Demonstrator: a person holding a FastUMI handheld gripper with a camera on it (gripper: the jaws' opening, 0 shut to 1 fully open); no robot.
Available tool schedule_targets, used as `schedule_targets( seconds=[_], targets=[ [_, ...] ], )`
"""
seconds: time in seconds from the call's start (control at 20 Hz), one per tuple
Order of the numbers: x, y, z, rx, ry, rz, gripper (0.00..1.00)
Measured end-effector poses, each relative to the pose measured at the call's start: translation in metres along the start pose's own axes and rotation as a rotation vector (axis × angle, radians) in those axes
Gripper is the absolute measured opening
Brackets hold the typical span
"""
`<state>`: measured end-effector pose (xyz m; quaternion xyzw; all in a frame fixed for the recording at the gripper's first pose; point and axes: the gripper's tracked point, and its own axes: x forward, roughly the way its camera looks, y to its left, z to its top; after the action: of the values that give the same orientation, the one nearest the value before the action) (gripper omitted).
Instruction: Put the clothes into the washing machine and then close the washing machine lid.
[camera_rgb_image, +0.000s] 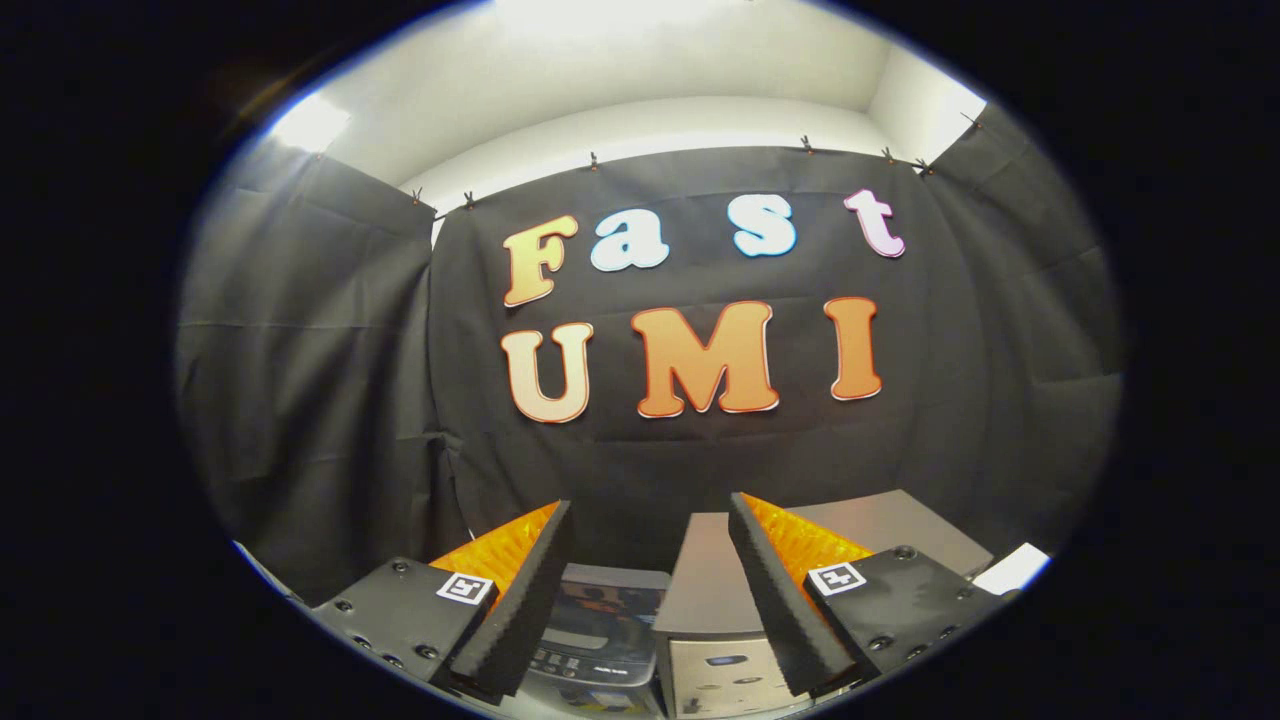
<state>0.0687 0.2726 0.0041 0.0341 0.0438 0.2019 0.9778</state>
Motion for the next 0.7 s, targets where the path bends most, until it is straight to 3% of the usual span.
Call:
schedule_targets(
  seconds=[0.5,0.7],
  targets=[
    [-0.08,-0.081,-0.017,0.017,-0.041,-0.105,0.99],
    [-0.105,-0.105,-0.022,-0.036,-0.058,-0.157,0.99]
  ],
)
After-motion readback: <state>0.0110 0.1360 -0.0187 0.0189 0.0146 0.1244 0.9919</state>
